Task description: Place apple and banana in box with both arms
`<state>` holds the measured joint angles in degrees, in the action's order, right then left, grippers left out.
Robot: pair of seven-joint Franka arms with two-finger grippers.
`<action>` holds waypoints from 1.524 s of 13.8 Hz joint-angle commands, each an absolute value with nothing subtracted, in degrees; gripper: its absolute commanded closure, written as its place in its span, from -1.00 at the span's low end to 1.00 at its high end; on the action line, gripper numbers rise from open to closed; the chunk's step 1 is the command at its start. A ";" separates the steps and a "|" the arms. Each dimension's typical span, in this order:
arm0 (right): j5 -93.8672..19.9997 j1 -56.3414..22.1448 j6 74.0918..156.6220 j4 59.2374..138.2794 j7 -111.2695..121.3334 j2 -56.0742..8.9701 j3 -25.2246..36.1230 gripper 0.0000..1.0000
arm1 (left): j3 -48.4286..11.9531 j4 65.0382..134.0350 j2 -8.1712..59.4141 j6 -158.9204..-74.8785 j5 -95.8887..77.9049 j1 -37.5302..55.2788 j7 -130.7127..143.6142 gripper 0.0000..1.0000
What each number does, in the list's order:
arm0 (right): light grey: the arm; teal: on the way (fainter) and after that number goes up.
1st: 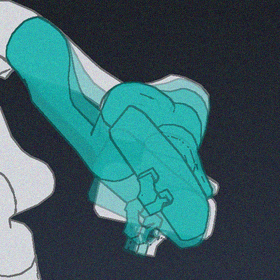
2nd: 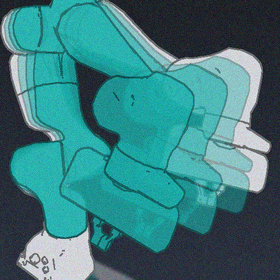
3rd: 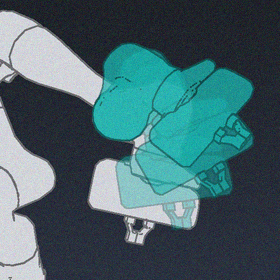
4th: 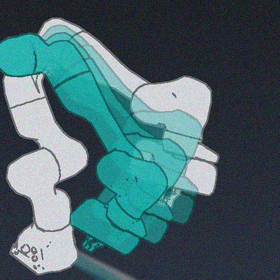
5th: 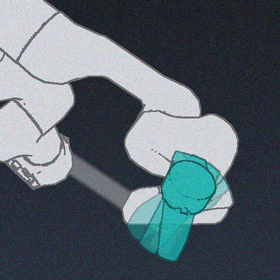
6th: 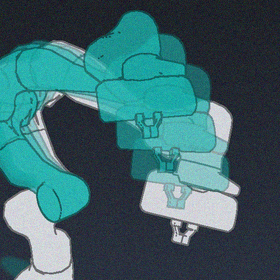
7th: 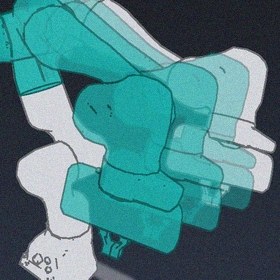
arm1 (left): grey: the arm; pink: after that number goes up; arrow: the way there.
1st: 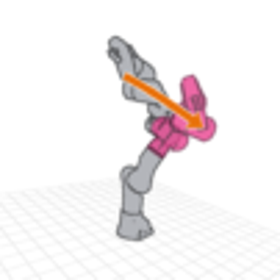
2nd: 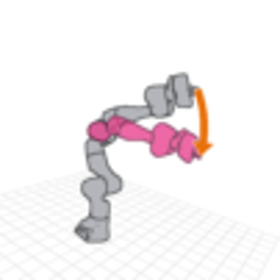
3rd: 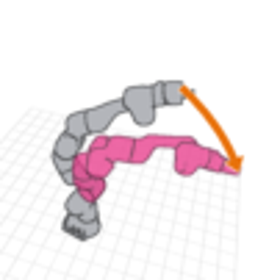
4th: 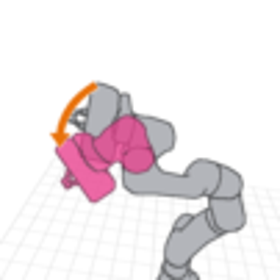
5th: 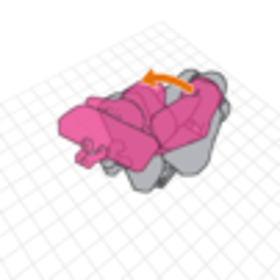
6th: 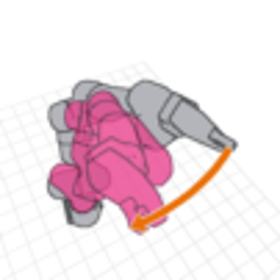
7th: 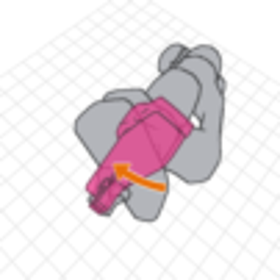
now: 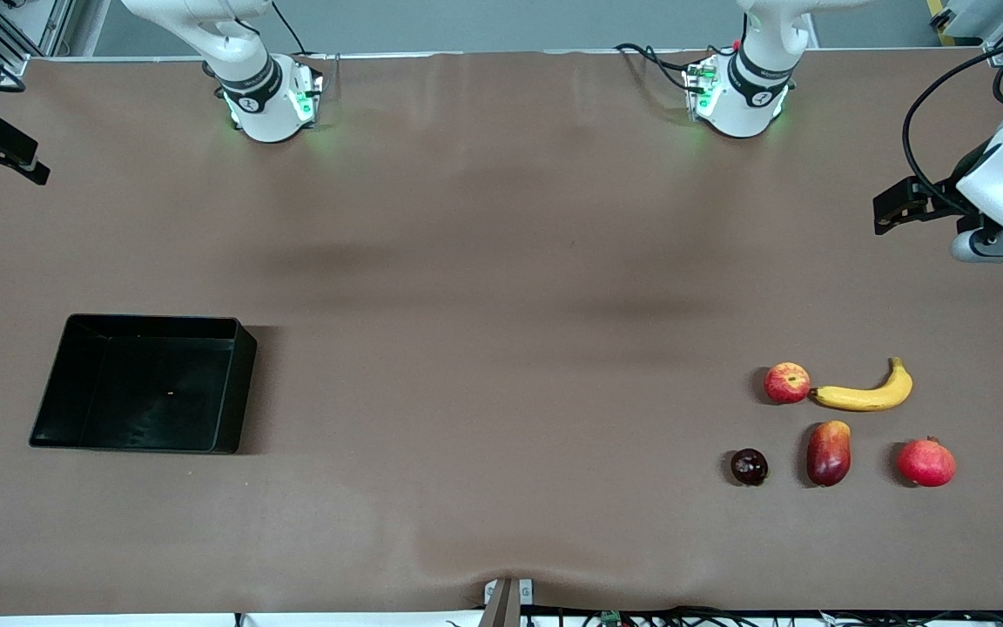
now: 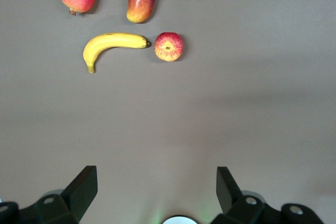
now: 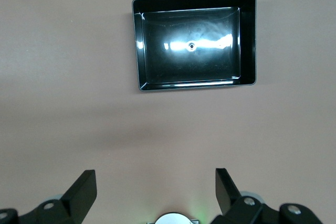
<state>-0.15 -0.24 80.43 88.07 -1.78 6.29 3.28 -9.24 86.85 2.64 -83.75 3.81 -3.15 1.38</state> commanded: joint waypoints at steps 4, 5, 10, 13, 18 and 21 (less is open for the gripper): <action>0.53 0.53 79.80 88.59 -1.85 7.65 4.39 -1.00 | -8.70 85.96 1.76 -82.62 3.43 -3.69 1.49 -1.00; 0.53 0.53 79.80 88.59 -1.85 7.65 4.48 -1.00 | -8.70 84.91 2.02 -82.62 3.51 -3.60 1.76 -1.00; 0.53 0.53 79.89 88.94 -1.85 7.30 5.36 -1.00 | -8.70 84.02 2.90 -82.62 3.16 -5.09 1.67 -1.00; 0.53 0.70 80.51 89.03 -1.85 6.86 5.80 -1.00 | -8.70 84.55 2.90 -82.62 3.16 -5.19 1.67 -1.00; 0.44 5.18 82.35 90.08 -1.67 4.13 5.98 -1.00 | -8.70 84.81 3.34 -82.88 3.25 -5.27 1.58 -1.00; 0.53 6.85 87.08 94.55 0.78 4.13 5.98 -1.00 | -8.70 85.08 3.43 -83.23 3.25 -5.36 1.58 -1.00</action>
